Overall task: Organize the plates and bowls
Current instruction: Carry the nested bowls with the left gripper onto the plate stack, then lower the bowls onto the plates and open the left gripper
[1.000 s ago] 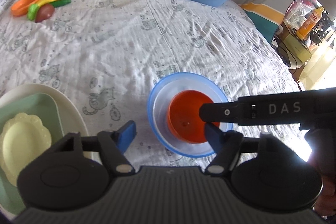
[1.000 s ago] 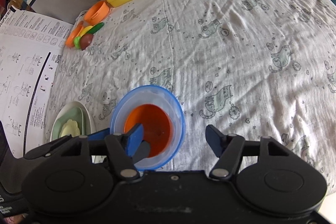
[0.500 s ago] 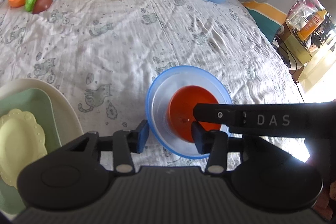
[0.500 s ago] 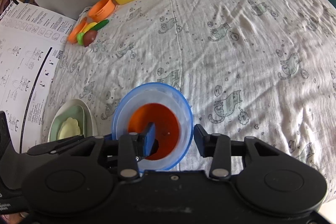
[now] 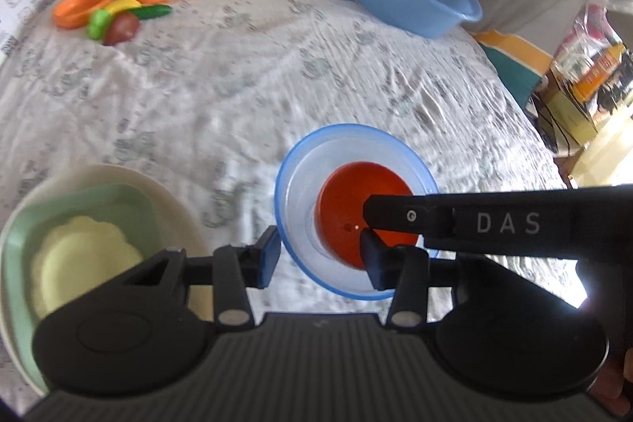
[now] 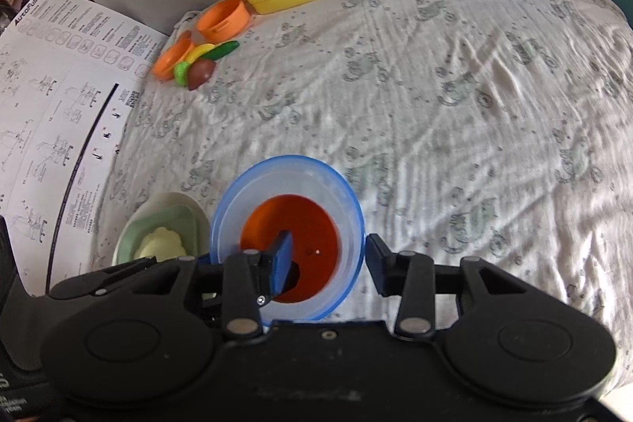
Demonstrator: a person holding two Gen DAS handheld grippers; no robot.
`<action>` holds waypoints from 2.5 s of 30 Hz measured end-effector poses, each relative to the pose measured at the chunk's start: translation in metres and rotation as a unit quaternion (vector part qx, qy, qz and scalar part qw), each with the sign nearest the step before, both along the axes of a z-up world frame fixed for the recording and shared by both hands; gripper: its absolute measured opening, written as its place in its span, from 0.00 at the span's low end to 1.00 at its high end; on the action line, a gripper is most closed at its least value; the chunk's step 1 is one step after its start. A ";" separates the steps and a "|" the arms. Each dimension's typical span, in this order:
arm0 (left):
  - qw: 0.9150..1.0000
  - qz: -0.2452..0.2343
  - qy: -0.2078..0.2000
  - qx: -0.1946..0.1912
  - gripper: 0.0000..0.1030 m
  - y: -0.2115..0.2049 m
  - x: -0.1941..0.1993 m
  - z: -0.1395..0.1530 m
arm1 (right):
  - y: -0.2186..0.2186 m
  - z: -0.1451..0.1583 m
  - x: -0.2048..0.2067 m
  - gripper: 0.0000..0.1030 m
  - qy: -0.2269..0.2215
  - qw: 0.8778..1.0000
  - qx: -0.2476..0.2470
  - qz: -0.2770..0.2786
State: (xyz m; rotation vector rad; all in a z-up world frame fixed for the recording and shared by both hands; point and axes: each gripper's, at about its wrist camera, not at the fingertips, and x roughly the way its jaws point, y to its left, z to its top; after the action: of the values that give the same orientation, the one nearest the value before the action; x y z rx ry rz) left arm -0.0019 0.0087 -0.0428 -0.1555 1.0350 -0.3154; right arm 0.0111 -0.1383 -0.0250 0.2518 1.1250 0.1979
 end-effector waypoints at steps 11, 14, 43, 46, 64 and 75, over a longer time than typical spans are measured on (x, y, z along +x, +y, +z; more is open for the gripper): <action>0.997 0.080 -0.023 -0.004 0.41 0.080 -0.003 0.029 | 0.080 0.025 0.017 0.40 -0.026 0.997 0.015 0.069; 0.995 0.102 -0.023 -0.002 0.41 0.103 -0.008 0.032 | 0.101 0.030 0.025 0.40 -0.025 0.995 0.018 0.091; 0.990 0.139 0.040 -0.003 0.41 0.164 -0.033 -0.009 | 0.163 -0.017 0.032 0.40 0.061 0.988 0.017 0.143; 0.989 0.139 0.045 -0.002 0.45 0.164 -0.031 -0.013 | 0.162 -0.021 0.034 0.42 0.067 0.988 0.020 0.140; 0.990 0.133 0.042 0.010 0.52 0.159 -0.027 -0.014 | 0.160 -0.020 0.034 0.42 0.068 0.988 0.033 0.135; 0.982 0.161 -0.066 0.068 1.00 0.161 -0.050 0.032 | 0.126 0.019 0.020 1.00 0.000 0.994 0.053 0.099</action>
State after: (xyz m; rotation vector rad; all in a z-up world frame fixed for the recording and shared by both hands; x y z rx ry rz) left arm -0.0517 0.1693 -0.0106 -0.1735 0.8802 0.0387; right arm 0.0309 -0.0126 -0.0064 0.2341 1.1418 0.4338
